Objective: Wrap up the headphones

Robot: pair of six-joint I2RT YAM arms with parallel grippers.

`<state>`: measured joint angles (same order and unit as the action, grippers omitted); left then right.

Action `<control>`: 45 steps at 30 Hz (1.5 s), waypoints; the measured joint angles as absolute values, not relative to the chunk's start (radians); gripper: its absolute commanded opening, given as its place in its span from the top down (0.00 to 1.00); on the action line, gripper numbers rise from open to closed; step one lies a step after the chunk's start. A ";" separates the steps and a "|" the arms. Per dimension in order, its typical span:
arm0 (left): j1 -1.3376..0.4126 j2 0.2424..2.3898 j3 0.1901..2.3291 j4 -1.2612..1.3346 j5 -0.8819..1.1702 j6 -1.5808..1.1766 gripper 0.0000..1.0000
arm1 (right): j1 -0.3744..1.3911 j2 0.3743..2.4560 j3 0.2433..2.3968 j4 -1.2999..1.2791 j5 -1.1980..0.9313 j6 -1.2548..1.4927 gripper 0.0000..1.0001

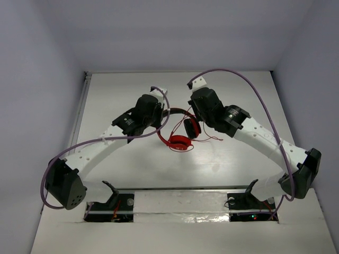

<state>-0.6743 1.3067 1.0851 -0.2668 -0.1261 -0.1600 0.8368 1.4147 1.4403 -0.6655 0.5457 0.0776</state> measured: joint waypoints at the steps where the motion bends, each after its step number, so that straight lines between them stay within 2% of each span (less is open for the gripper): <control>1: -0.673 1.304 1.085 -0.267 -0.111 -0.157 1.00 | 0.831 1.415 1.433 -0.655 0.547 0.076 0.95; 3: -0.669 1.297 1.085 -0.267 -0.076 -0.153 1.00 | 0.821 1.413 1.411 -0.630 0.545 0.075 0.90; 4: -0.664 1.293 1.085 -0.267 -0.058 -0.152 1.00 | 0.814 1.412 1.398 -0.620 0.544 0.075 0.84; 6: -0.657 1.283 1.085 -0.268 -0.025 -0.152 1.00 | 0.801 1.408 1.373 -0.600 0.541 0.076 0.80; 7: -0.650 1.279 1.085 -0.267 -0.006 -0.152 1.00 | 0.793 1.406 1.360 -0.592 0.537 0.079 0.74; 18: -0.579 1.260 1.155 -0.299 0.093 -0.150 1.00 | 0.749 1.301 1.194 -0.422 0.423 0.136 0.78; 21: -0.564 1.254 1.191 -0.309 0.115 -0.150 1.00 | 0.725 1.245 1.129 -0.346 0.350 0.154 0.69; 22: -0.558 1.251 1.206 -0.314 0.124 -0.150 1.00 | 0.718 1.227 1.107 -0.314 0.322 0.159 0.63; 25: -0.547 1.238 1.259 -0.328 0.156 -0.150 1.00 | 0.697 1.174 1.024 -0.191 0.224 0.178 0.56; 35: -0.449 1.231 1.402 -0.368 0.317 -0.178 1.00 | 0.590 1.158 0.821 0.139 -0.060 0.235 0.55; 40: -0.355 1.243 1.430 -0.370 0.391 -0.214 1.00 | 0.562 1.167 0.781 0.213 -0.138 0.249 0.55; 45: -0.344 1.260 1.441 -0.368 0.449 -0.244 1.00 | 0.524 1.219 0.770 0.308 -0.231 0.268 0.56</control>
